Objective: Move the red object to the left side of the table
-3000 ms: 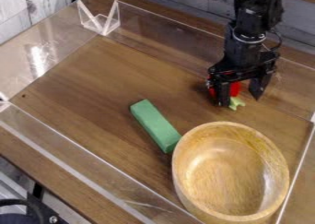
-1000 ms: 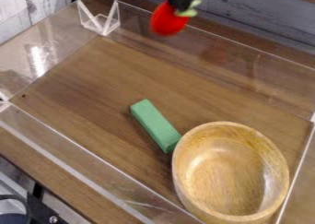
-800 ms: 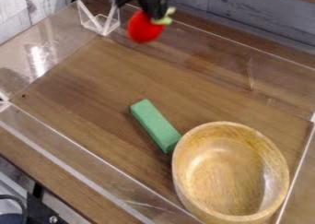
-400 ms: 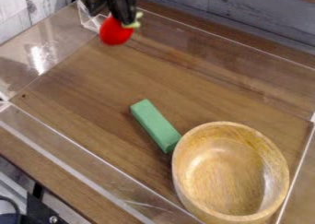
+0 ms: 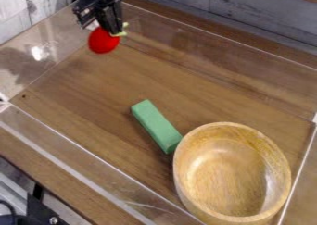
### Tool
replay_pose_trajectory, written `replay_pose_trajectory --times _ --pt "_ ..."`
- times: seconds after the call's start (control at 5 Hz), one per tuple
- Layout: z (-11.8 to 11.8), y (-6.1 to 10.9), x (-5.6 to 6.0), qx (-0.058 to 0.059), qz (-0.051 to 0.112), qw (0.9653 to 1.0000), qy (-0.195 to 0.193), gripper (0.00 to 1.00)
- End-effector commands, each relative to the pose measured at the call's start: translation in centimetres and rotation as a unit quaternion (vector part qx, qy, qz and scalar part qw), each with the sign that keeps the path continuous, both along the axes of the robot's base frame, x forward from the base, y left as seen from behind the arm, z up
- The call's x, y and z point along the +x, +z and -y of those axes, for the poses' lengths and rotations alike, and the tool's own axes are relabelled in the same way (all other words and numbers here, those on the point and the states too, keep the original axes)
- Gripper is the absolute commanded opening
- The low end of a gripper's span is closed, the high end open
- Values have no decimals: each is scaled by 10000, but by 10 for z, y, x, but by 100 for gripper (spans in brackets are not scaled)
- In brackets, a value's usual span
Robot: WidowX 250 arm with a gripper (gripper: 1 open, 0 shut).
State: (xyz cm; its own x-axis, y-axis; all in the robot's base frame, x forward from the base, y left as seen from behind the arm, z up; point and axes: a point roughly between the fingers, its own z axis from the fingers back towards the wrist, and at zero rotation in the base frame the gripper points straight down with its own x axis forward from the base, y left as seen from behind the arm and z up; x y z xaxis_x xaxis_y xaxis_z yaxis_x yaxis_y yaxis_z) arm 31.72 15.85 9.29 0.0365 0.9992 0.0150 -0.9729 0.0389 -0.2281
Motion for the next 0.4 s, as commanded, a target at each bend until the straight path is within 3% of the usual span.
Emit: replay_pose_trajectory --times 0.0,0.2 --pt "-21 2 5 11 199 9994 295 0" --pt "-29 -12 4 -317 110 9978 568 0"
